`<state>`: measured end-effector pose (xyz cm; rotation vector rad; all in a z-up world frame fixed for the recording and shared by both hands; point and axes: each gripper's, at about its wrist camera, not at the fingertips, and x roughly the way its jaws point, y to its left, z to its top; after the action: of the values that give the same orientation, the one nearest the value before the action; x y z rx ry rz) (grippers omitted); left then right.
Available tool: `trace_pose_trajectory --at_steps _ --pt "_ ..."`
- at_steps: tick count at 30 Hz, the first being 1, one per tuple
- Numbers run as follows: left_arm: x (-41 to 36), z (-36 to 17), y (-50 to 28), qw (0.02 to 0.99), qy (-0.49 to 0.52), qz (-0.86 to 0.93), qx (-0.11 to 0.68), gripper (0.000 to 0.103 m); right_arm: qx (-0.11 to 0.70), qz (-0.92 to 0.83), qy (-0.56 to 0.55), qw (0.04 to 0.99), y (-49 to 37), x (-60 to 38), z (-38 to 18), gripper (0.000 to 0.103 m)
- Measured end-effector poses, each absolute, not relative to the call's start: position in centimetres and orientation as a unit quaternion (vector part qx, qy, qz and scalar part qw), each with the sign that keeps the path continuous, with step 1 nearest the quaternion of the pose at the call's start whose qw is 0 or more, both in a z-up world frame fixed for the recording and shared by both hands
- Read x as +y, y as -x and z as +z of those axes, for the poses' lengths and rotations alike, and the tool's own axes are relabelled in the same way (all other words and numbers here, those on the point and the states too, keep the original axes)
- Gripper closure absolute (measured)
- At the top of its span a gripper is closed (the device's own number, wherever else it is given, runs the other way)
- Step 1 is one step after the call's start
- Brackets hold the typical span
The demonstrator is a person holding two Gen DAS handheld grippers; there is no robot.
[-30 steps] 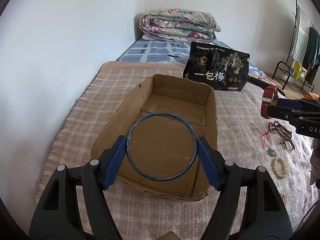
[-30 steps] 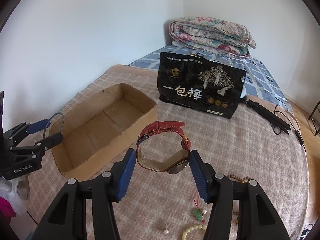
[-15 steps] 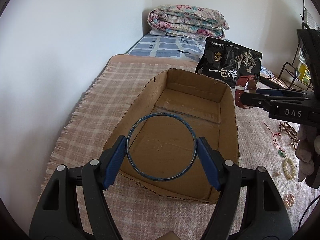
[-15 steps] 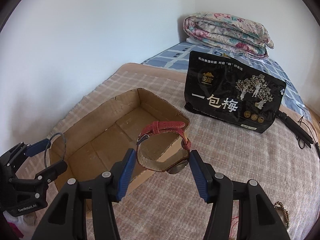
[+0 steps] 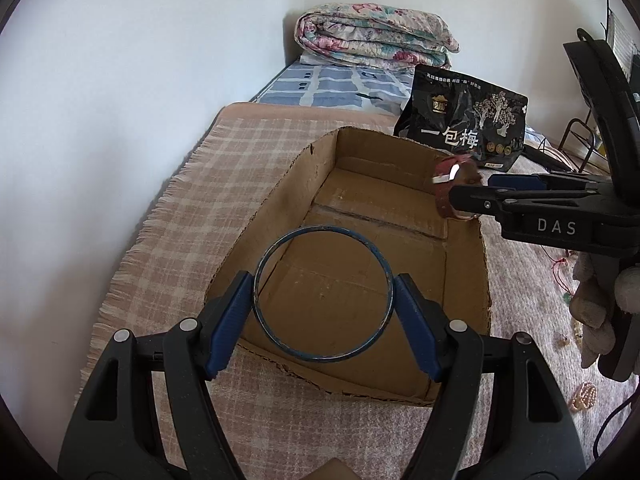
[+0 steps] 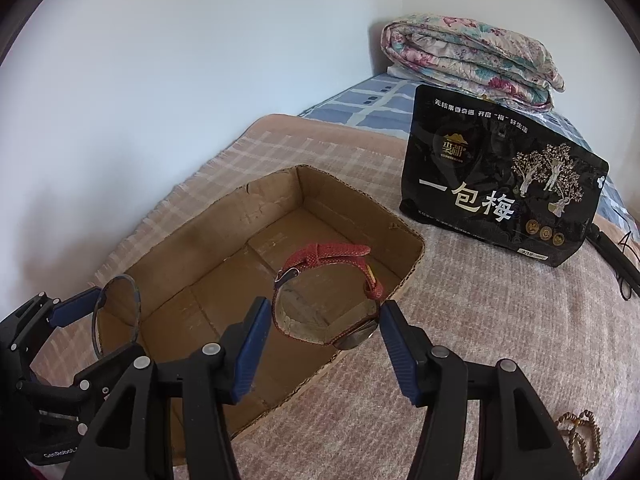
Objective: Organize jewelry
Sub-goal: 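Carry the bangle in left tool while right tool carries the watch to the box, then open left tool to drop the bangle while right tool releases the watch into the box, then move left tool to the pearl necklace while right tool approaches the cream bead bracelet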
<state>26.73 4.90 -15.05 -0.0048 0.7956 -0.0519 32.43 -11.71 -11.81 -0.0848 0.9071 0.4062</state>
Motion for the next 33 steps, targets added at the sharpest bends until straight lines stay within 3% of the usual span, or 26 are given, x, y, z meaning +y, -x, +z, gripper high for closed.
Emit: trace_pose_trajectory --at_steps 1,3,33 --pt "4.8 -15.1 -26.7 0.921 0.000 -0.025 0.388 0.030 0.432 0.191 0.042 0.880 -32.4 -11.7 -11.7 0.028" --pt "4.7 -15.2 -26.7 0.921 -0.005 -0.023 0.390 0.029 0.424 0.189 0.040 0.885 -32.2 -11.8 -11.3 0.021" --pt "2.1 -9.2 -21.5 0.937 -0.008 -0.035 0.347 0.027 0.376 0.160 0.036 0.912 -26.2 -17.3 -4.7 0.021"
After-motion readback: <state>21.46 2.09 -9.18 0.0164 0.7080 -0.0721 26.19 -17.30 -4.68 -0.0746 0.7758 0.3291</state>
